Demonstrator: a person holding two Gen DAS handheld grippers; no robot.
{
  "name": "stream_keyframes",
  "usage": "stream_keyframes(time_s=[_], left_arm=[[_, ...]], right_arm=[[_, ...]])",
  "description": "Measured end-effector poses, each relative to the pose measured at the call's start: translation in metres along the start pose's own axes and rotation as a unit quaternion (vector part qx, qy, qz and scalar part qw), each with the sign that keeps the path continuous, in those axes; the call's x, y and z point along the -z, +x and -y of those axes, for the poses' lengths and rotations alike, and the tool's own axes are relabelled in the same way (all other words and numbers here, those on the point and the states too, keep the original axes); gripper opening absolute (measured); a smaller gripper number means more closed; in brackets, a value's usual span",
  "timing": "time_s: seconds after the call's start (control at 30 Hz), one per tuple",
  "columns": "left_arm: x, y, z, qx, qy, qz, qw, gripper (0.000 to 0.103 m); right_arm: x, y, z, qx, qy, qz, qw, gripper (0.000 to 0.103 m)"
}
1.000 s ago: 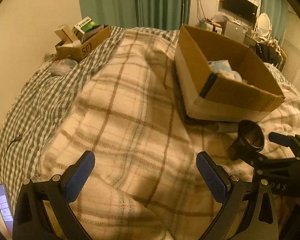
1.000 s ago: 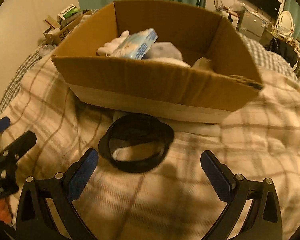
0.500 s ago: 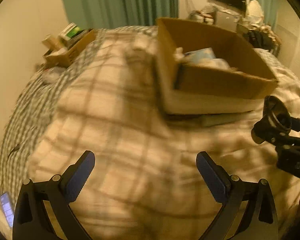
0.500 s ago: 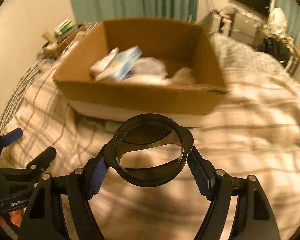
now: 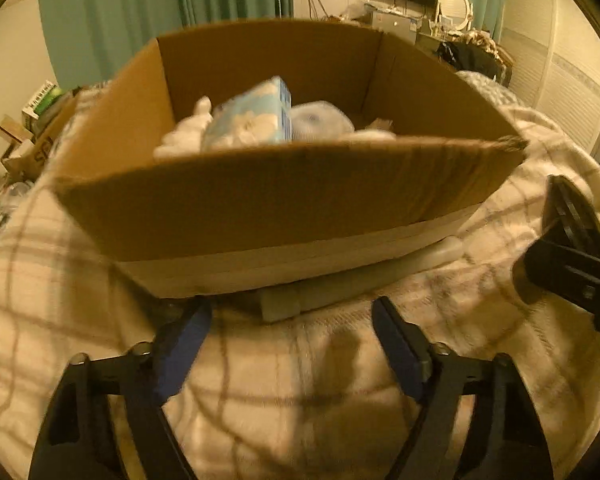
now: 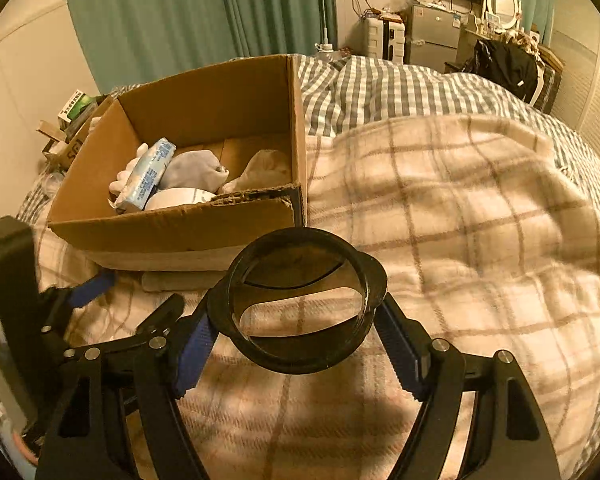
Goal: Organize objects
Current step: 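Grasp the white sock beside the box with the left gripper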
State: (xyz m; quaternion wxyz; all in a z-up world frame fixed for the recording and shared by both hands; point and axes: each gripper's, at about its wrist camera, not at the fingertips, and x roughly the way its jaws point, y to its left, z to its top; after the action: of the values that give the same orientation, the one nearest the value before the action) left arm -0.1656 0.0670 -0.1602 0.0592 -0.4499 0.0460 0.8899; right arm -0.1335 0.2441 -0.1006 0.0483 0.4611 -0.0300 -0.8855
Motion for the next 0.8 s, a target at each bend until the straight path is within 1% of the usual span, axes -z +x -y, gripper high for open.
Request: stream_keyframes(time_s=[0.07,0.13,0.17,0.2,0.23,0.3,0.33,0.4,0.53,0.6,0.8], left_arm=[[-0.001,0.011,-0.002,0.005,-0.013,-0.016,0.9998,0.065],[-0.002,0.017,-0.005,0.011,-0.03,-0.023,0.9992,0.064],[-0.002,0.018,-0.006,0.011,-0.033,-0.022,0.9991,0.06],[-0.002,0.017,-0.005,0.015,-0.031,-0.021,0.9992,0.054],[-0.001,0.016,-0.002,0.025,-0.025,-0.017,0.9992,0.04],[0.0,0.012,0.004,0.026,-0.01,-0.014,0.9995,0.028],[0.001,0.011,0.007,0.03,-0.002,-0.016,0.9994,0.024],[0.003,0.006,0.01,0.027,0.006,-0.012,0.9996,0.022],[0.008,-0.012,0.01,0.04,0.009,-0.003,0.9992,0.019],[0.011,-0.025,0.012,0.036,0.02,0.004,0.9991,0.006],[0.018,-0.053,0.009,0.037,0.032,0.014,0.9987,0.006]], right_arm=[[0.0,0.004,0.002,-0.003,0.006,-0.002,1.0,0.075],[0.002,0.007,0.003,-0.006,0.009,-0.006,1.0,0.075],[0.002,0.009,0.004,-0.007,0.01,-0.009,1.0,0.075],[0.003,0.011,0.003,-0.008,0.01,-0.011,1.0,0.075],[0.002,0.012,0.003,-0.008,0.009,-0.013,1.0,0.075],[0.003,0.013,0.002,-0.007,0.008,-0.014,1.0,0.075],[0.003,0.013,0.001,-0.007,0.007,-0.013,1.0,0.075],[0.004,0.011,0.001,-0.006,0.005,-0.01,1.0,0.075],[0.004,0.005,0.001,-0.002,0.005,-0.005,1.0,0.075],[0.004,0.0,0.001,-0.001,0.003,-0.002,1.0,0.075],[0.005,-0.021,-0.003,0.005,-0.011,0.014,1.0,0.075]])
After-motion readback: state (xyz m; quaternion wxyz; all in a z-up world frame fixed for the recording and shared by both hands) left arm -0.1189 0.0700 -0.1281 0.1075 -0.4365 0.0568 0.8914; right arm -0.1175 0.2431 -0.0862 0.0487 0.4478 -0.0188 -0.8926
